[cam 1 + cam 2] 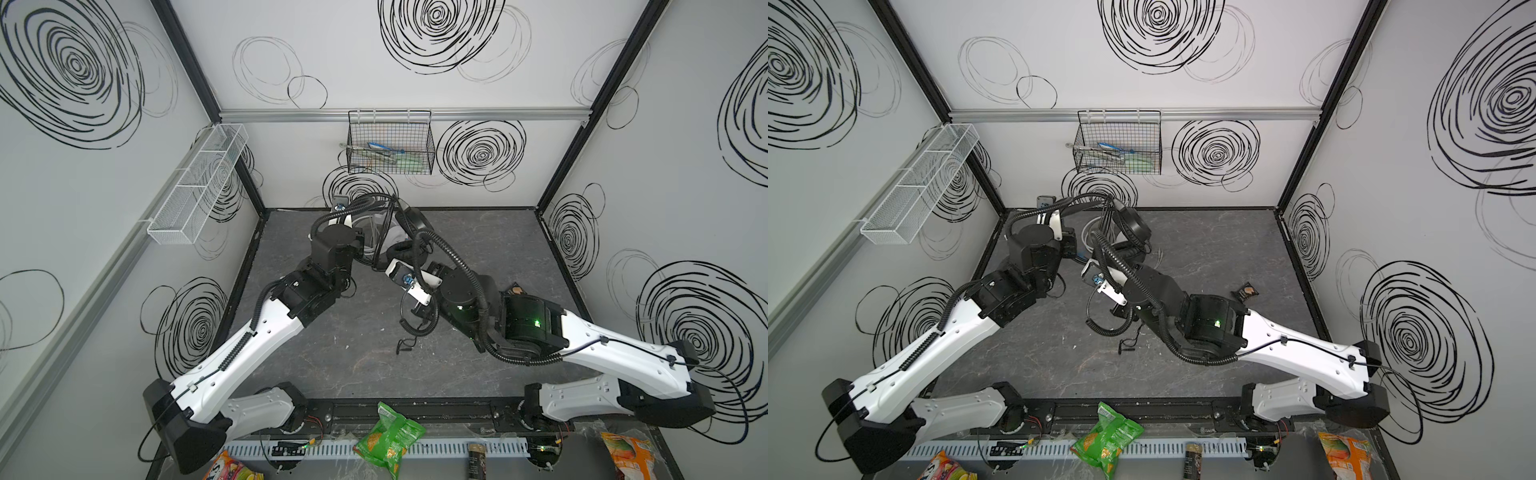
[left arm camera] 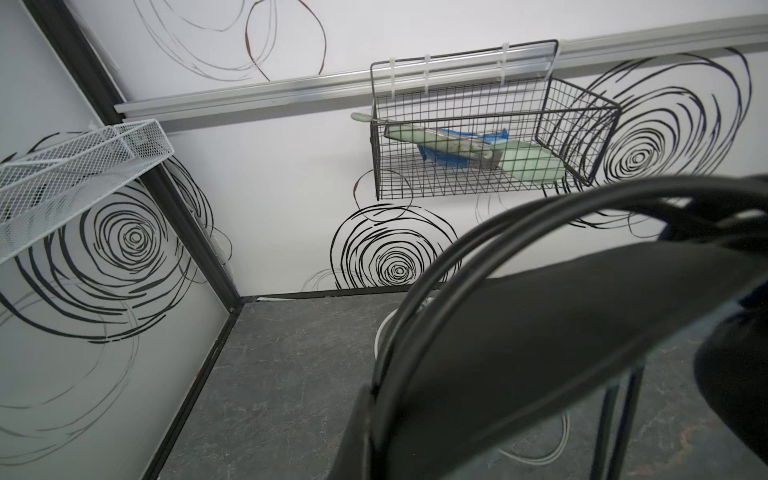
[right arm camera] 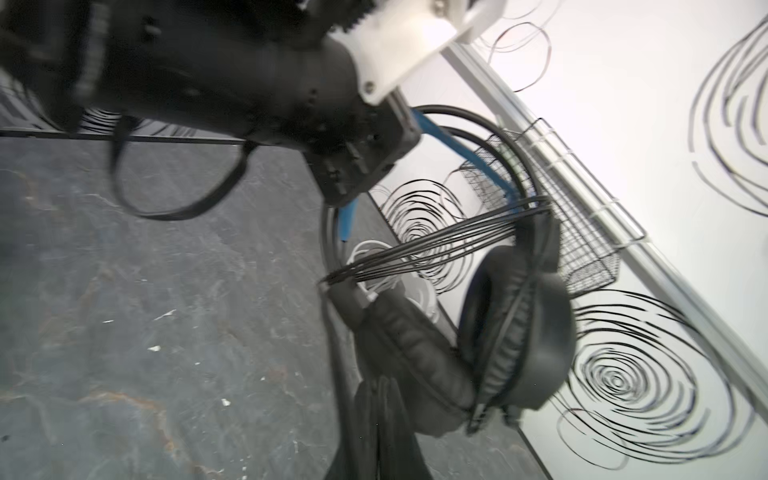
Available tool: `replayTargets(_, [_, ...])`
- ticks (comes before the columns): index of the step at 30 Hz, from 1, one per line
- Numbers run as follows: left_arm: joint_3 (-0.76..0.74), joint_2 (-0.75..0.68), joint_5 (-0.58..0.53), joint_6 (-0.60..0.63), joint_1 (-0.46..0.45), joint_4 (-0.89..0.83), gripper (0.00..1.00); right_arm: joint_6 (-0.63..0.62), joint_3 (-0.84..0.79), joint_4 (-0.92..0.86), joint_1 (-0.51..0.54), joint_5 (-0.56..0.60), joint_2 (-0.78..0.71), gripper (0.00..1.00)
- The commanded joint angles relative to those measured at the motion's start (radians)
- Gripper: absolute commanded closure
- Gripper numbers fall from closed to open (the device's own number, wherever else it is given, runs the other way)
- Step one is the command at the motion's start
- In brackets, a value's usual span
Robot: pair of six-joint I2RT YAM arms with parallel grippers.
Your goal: Wrap the headphones
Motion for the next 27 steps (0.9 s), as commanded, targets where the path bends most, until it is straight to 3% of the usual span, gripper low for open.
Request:
replayTargets(1, [0.002,-0.044,0.175,0.048,0.021,0.005,1.0,-0.146,0.009,0.021,-0.026,0.143,-0.001,0.88])
replayTargets(4, [-0.003,-0.069,0.274,0.086,0.024,-0.077,1.0,-0.236,-0.029,0.06,-0.025,0.217,-0.002,0.88])
replayTargets(12, [0.032,-0.074,0.266,0.17,0.016,-0.279,1.0,-0.321,-0.06,0.123,-0.049,0.266,-0.003,0.85])
replayTargets(16, [0.036,-0.092,0.345,0.181,0.026,-0.335,1.0,-0.329,-0.063,0.143,-0.097,0.263,-0.016,0.83])
replayTargets(27, [0.082,-0.159,0.606,0.076,0.023,-0.3,1.0,-0.064,-0.052,0.099,-0.292,0.082,-0.062,0.81])
